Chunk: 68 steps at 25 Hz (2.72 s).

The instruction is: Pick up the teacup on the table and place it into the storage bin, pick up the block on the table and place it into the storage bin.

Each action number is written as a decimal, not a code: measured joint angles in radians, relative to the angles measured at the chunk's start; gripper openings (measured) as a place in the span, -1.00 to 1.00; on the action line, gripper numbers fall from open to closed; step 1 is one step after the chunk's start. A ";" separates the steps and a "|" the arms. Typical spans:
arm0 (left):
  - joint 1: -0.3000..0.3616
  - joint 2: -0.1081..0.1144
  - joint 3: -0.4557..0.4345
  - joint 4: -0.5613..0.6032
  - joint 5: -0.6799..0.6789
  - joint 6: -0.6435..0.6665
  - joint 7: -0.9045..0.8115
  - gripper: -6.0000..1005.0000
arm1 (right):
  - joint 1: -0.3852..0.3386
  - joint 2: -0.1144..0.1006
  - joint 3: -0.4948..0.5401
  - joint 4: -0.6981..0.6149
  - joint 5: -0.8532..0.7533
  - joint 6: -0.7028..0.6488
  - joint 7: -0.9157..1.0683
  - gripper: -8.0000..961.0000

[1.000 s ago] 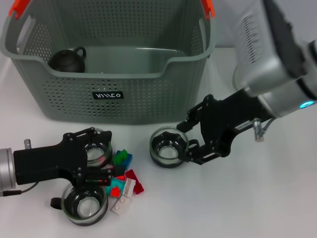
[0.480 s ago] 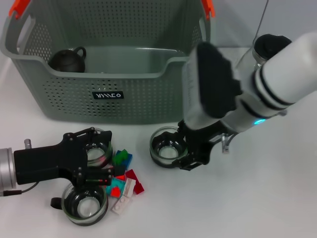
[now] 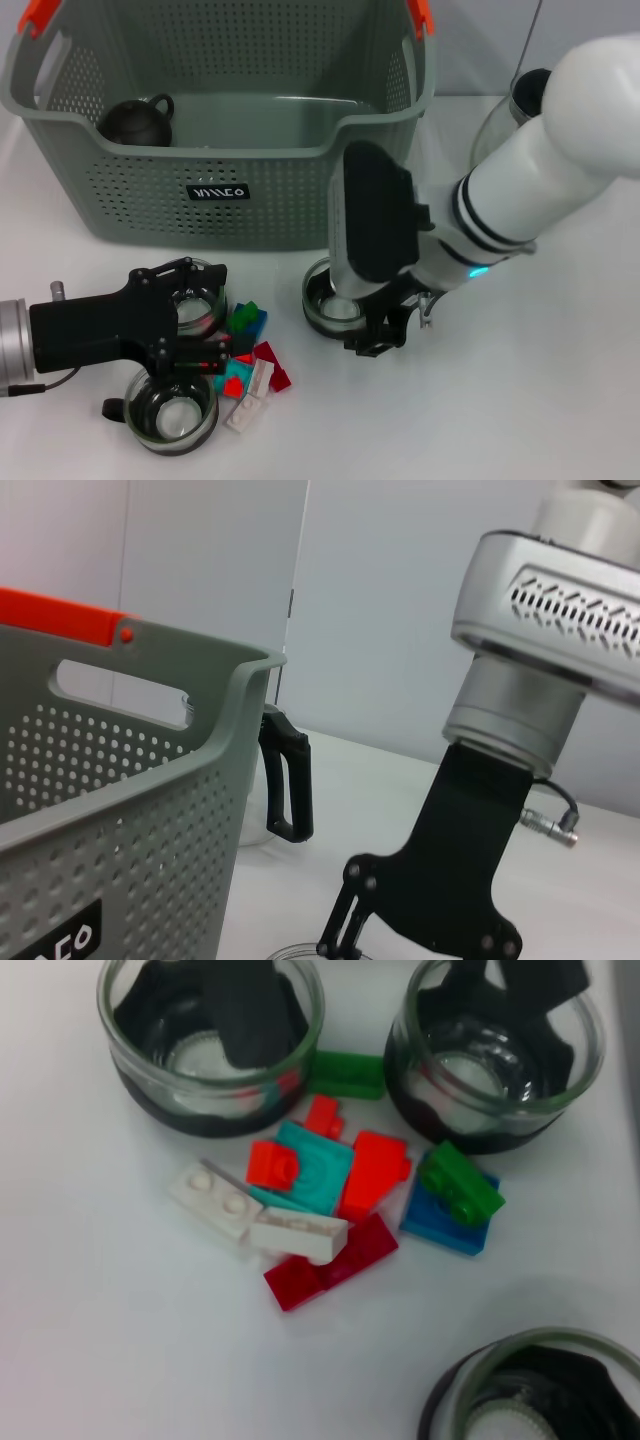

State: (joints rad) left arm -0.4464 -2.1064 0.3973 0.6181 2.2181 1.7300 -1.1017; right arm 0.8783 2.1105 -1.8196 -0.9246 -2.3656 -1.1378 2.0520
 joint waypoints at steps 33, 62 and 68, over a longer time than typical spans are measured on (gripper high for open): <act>0.010 -0.004 0.000 -0.001 0.000 -0.009 0.001 0.89 | -0.041 -0.010 0.026 -0.147 0.054 -0.143 0.046 -0.86; 0.001 -0.003 0.000 -0.001 -0.032 -0.010 -0.003 0.89 | 0.235 -0.013 0.649 0.018 0.060 0.193 0.190 -0.86; 0.002 -0.002 -0.001 -0.001 -0.038 -0.018 -0.001 0.89 | 0.278 -0.006 0.496 0.220 0.043 0.441 0.180 -0.86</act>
State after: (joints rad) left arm -0.4448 -2.1082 0.3960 0.6167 2.1796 1.7124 -1.1029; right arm 1.1564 2.1045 -1.3237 -0.7045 -2.3222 -0.6970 2.2315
